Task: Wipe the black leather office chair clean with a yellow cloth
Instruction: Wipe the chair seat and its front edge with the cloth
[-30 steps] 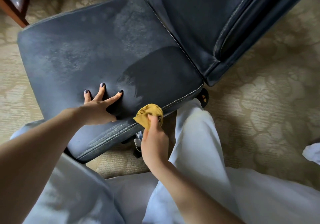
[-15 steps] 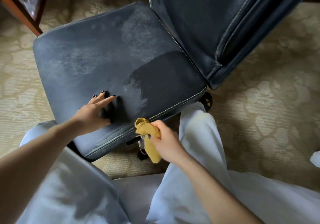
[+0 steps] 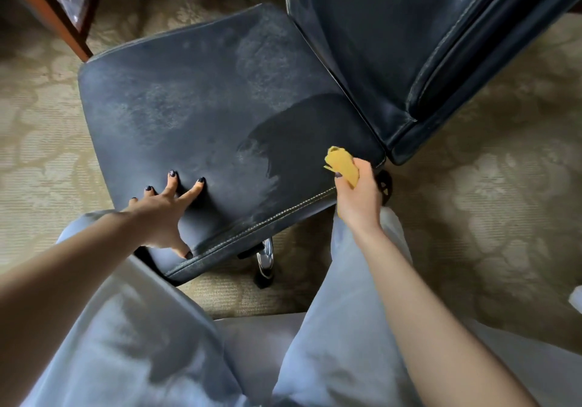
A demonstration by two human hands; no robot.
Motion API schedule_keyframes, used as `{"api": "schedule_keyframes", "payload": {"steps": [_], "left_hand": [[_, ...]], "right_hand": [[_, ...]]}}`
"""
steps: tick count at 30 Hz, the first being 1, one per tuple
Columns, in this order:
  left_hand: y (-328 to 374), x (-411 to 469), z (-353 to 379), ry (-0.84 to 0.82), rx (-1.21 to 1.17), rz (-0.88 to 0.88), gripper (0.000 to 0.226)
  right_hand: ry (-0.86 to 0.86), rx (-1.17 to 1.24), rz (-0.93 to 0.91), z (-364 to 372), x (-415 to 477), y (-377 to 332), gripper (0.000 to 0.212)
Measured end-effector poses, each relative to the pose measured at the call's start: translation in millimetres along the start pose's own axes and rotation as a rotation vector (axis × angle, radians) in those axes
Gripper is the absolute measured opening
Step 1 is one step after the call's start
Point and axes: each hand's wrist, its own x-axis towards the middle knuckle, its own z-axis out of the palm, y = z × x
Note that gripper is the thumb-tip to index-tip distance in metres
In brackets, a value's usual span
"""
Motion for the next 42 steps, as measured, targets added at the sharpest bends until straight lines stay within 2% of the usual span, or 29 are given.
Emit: {"api": "schedule_keyframes", "payload": {"steps": [2, 5, 10, 14, 19, 23, 34, 38, 42], "left_hand": [[0.1, -0.2, -2.1, -0.021, 0.012, 0.005, 0.137], [2.4, -1.8, -3.9, -0.041, 0.054, 0.003, 0.139], [4.4, -1.0, -9.2, -0.071, 0.074, 0.011, 0.141], [3.0, 0.7, -7.6, -0.074, 0.044, 0.019, 0.139], [3.4, 1.5, -7.0, -0.084, -0.009, 0.022, 0.136], [3.6, 0.5, -4.7, -0.079, -0.027, 0.023, 0.132], [3.2, -1.2, -8.3, -0.122, -0.101, 0.009, 0.12], [3.6, -2.3, -8.8, -0.122, -0.113, 0.006, 0.115], [2.9, -0.8, -6.1, -0.134, -0.161, 0.001, 0.11]], "right_hand": [[-0.056, -0.155, -0.073, 29.1, -7.9, 0.0, 0.039], [-0.045, -0.382, -0.224, 61.6, -26.7, -4.1, 0.036], [-0.147, -0.505, -0.564, 84.6, -57.8, 0.0, 0.039], [-0.314, -0.626, -0.706, 85.7, -66.5, 10.4, 0.054], [-0.314, -0.799, -0.837, 78.5, -49.4, 13.3, 0.052], [-0.353, -0.802, -0.837, 82.8, -26.7, -1.1, 0.047], [-0.415, -0.882, -0.694, 83.8, 51.8, -39.5, 0.043], [-0.396, -0.868, -0.538, 78.8, 75.8, -49.5, 0.041], [-0.297, -0.82, -0.312, 82.9, 85.2, -58.5, 0.041]]}}
